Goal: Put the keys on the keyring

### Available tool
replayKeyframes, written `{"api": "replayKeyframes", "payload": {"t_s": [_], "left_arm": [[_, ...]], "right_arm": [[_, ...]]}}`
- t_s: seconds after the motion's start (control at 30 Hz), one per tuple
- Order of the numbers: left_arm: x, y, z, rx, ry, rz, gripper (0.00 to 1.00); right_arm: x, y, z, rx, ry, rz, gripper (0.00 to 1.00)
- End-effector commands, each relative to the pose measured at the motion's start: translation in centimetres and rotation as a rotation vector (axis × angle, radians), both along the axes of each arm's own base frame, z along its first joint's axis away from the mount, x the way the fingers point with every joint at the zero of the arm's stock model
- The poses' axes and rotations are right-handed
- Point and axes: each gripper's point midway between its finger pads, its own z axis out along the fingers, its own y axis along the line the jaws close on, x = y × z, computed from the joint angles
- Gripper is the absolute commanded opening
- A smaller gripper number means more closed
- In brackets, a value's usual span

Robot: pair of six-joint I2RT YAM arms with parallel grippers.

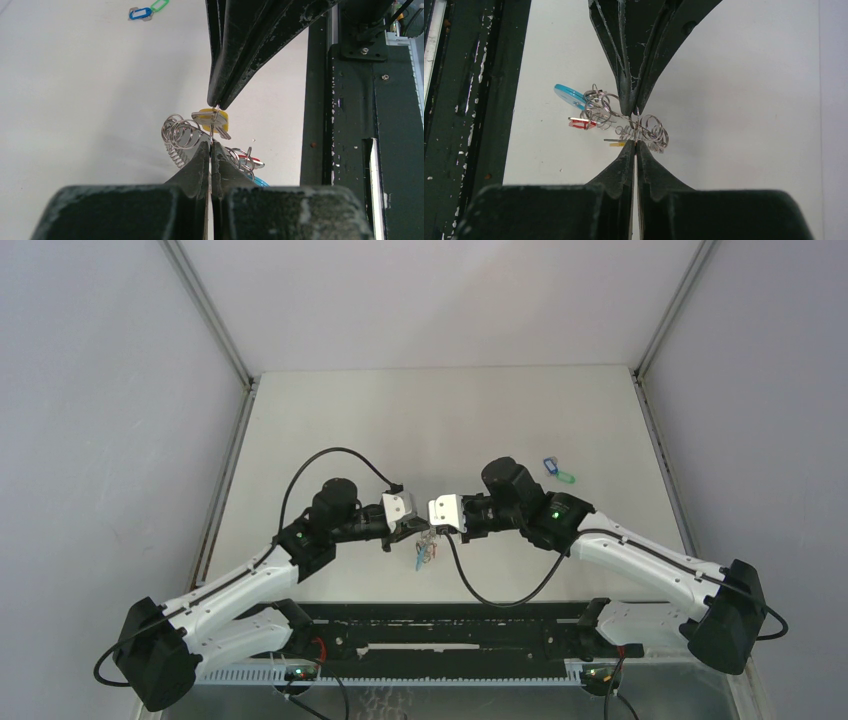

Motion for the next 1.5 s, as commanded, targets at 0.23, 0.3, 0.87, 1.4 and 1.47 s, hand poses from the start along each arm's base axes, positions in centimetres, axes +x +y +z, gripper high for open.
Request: {"api": "replayKeyframes", "payload": {"t_s": [0.23,0.3,0.87,1.4,1.47], "left_arm": [[0.2,-0.4,2.8,-0.051,-0.072,-0.028,0.00],[0.2,-0.4,2.7,-0.048,-0.070,-0.028,0.00],[0.3,-0.4,2.8,-0.047,-0.073,-0.024,0.00],[0.3,-0.3,2.7,-0.046,-0.072,-0.023,0.00],[0.3,-0.3,2.8,-0.047,-0.073,-0.023,0.00]], "right_arm": [[0.7,1.1,2.9,0.080,-0.031,-0.001,0.00],[0.8,1.1,2.9,0.079,-0.031,-0.001,0.00],[0.6,1.1,2.8,0.063,-0.018,0.003,0.00],[0.4,0.5,3.2,0.065,-0.024,-0.007,0.00],[0.3,0.6,3.2,0.066,-0.020,-0.003,0.00]]}}
